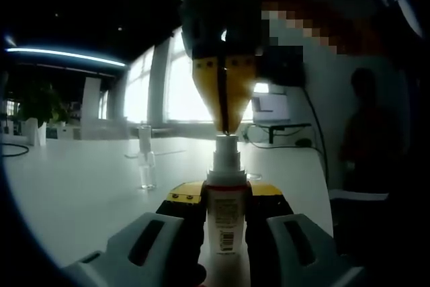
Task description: Clamp pump bottle remove cover press pump head put on cover
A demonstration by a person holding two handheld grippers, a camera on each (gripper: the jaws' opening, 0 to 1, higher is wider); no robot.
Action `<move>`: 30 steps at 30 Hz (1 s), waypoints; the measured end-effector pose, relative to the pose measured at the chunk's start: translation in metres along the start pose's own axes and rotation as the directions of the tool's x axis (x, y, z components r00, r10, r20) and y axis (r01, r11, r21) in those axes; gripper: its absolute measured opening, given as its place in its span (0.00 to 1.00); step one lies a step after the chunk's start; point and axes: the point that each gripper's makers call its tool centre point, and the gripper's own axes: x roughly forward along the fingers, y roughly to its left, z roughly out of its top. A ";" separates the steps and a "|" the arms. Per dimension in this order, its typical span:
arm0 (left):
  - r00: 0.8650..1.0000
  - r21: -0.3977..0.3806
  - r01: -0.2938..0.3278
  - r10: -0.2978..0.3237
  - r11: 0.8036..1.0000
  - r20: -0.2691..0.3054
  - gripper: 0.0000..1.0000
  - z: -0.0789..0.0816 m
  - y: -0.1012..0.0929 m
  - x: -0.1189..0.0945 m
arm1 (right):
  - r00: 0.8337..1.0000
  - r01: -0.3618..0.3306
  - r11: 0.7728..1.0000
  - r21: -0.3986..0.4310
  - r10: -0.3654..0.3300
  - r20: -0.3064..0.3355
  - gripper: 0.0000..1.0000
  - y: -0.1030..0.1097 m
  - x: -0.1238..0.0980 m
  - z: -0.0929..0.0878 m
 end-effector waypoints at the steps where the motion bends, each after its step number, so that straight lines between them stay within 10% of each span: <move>1: 1.000 0.000 0.000 0.000 1.000 0.000 0.13 0.000 0.000 0.000 | 1.000 0.001 1.000 0.002 -0.001 0.000 0.00 0.000 0.000 0.000; 30: 1.000 0.000 0.000 0.000 1.000 0.000 0.13 0.000 0.000 0.000 | 1.000 0.010 1.000 -0.021 -0.011 -0.023 0.00 0.001 0.000 0.001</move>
